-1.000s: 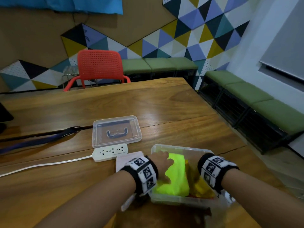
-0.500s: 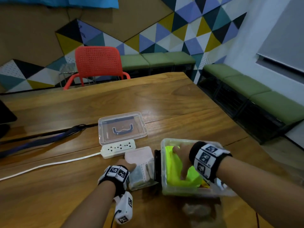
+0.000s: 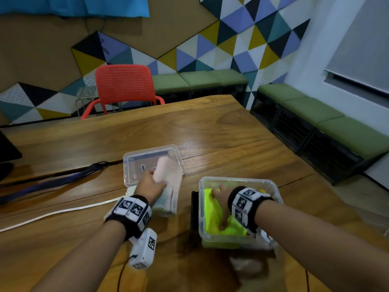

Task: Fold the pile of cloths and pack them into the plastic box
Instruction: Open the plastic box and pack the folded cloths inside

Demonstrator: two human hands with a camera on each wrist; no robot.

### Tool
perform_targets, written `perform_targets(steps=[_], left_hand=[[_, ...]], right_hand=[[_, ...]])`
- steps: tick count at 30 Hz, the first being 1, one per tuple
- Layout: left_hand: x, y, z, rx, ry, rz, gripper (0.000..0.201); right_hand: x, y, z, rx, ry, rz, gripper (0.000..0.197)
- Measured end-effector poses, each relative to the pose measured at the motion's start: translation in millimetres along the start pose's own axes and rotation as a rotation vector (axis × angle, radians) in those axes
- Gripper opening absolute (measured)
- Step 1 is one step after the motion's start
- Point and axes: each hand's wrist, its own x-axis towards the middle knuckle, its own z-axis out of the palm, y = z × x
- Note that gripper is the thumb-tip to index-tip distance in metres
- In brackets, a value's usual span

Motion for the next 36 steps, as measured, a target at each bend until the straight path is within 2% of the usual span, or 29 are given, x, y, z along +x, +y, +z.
perform_targets(steps=[1, 3, 5, 7, 9, 11, 12, 15, 17, 22, 26, 31, 36], left_hand=[[-5.9, 11.2, -4.1, -0.040, 0.005, 0.046, 0.045], [-17.8, 34.8, -9.5, -0.108, 0.012, 0.163, 0.050], [-29.3, 57.6, -7.1, -0.181, -0.040, 0.223, 0.048], [-36.1, 75.3, 6.1, -0.276, -0.121, 0.202, 0.046], [-45.4, 87.2, 27.5, -0.360, -0.233, 0.187, 0.063], [-48.2, 89.7, 56.2, -0.406, -0.358, 0.176, 0.085], [-51.2, 90.7, 70.6, -0.422, -0.400, 0.165, 0.090], [-61.9, 92.6, 110.0, -0.332, -0.418, 0.173, 0.097], [-64.0, 86.8, 132.4, -0.152, -0.425, 0.213, 0.090], [-64.8, 77.0, 163.2, 0.471, -0.634, 0.295, 0.076], [-69.4, 83.1, 170.6, 0.765, -0.675, 0.429, 0.086], [-62.9, 80.3, 175.5, 1.090, -0.614, 0.452, 0.105], [-61.1, 70.0, 180.1, 1.324, -0.491, 0.531, 0.096]], right_hand=[[-4.9, 5.0, -7.3, 0.047, -0.013, -0.027, 0.105], [-17.4, 18.4, -27.4, 0.275, 0.013, -0.064, 0.071], [-32.9, 32.4, -45.4, 0.688, 0.165, -0.062, 0.047], [-46.3, 44.7, -47.1, 1.283, 0.271, -0.093, 0.039], [-55.5, 53.7, -39.1, 1.721, 0.173, -0.189, 0.037], [-58.7, 61.5, -26.1, 1.921, 0.147, -0.274, 0.035], [-60.3, 65.2, -20.4, 1.969, 0.210, -0.264, 0.038], [-69.1, 84.6, 0.3, 1.843, 0.498, 0.002, 0.062], [-78.5, 95.7, 17.5, 1.601, 0.533, 0.094, 0.072], [-93.0, 99.6, 48.3, 1.165, 0.397, 0.093, 0.058], [-98.9, 100.9, 58.8, 0.915, 0.226, 0.117, 0.082], [-92.9, 98.5, 59.3, 0.696, 0.164, 0.150, 0.090], [-84.6, 90.0, 60.9, 0.428, 0.136, 0.189, 0.085]])
